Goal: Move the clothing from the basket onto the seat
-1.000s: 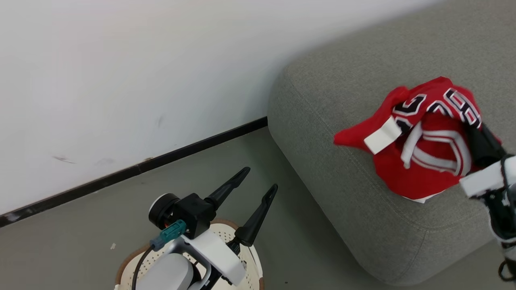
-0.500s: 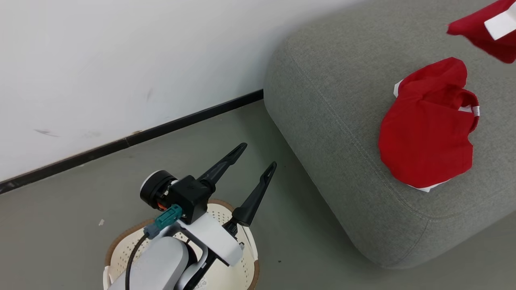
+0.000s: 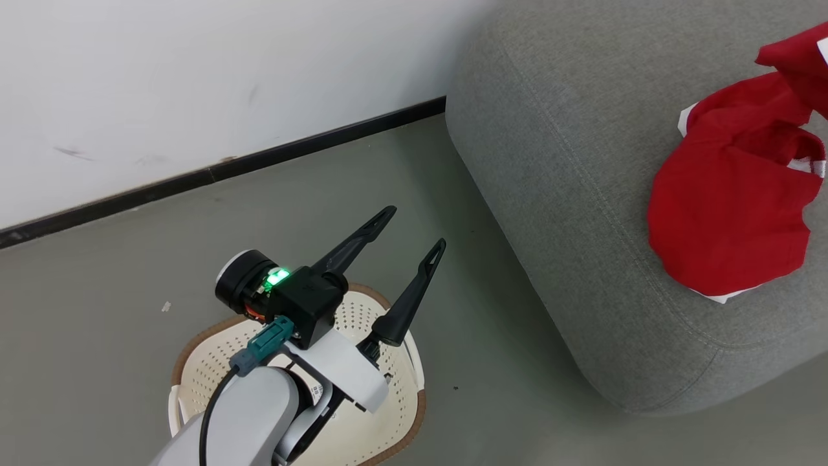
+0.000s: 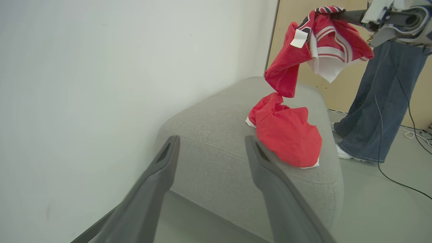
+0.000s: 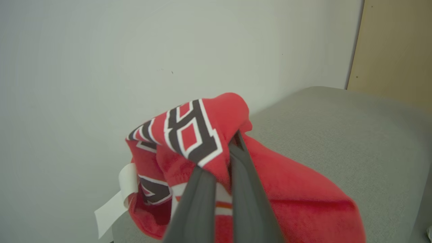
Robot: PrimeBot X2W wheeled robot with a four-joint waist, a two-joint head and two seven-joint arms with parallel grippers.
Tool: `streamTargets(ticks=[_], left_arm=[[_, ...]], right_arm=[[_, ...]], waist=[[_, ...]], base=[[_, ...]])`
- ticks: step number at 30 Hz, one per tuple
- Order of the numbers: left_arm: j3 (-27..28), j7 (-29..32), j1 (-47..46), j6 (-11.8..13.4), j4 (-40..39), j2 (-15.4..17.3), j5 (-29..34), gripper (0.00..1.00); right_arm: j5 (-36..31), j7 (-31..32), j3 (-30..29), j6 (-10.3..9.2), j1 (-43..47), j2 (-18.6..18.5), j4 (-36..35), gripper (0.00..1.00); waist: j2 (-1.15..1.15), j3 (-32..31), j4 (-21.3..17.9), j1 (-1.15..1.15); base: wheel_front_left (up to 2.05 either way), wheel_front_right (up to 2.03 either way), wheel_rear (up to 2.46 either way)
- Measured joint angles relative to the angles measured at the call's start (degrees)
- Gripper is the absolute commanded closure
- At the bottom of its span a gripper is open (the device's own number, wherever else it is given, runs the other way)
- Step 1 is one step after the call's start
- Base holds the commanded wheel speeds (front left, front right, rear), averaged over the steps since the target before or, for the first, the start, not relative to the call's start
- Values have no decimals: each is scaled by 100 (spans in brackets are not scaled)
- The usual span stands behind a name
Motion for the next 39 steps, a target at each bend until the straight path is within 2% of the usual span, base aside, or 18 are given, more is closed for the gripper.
streamTargets(ticks=[11,18,28,39], left_arm=[[-46,147,-192,37,-250,16,170,0],[-104,209,-302,37,-315,22,230,0],[-137,257,-410,12,-324,26,237,0],[-130,231,-538,-36,-247,21,245,0]], right_arm=[[-600,-472,-156,0,-466,-85,386,100],[-649,-601,-234,0,-591,122,767,100],[-669,-658,-328,0,-280,422,1497,100],[-772,-855,-216,0,-63,758,1825,100]], waist=[[0,428,279,0],[0,664,449,0],[0,933,631,0],[0,1034,661,0]], base=[[0,0,0],[0,0,0],[0,0,0],[0,0,0]])
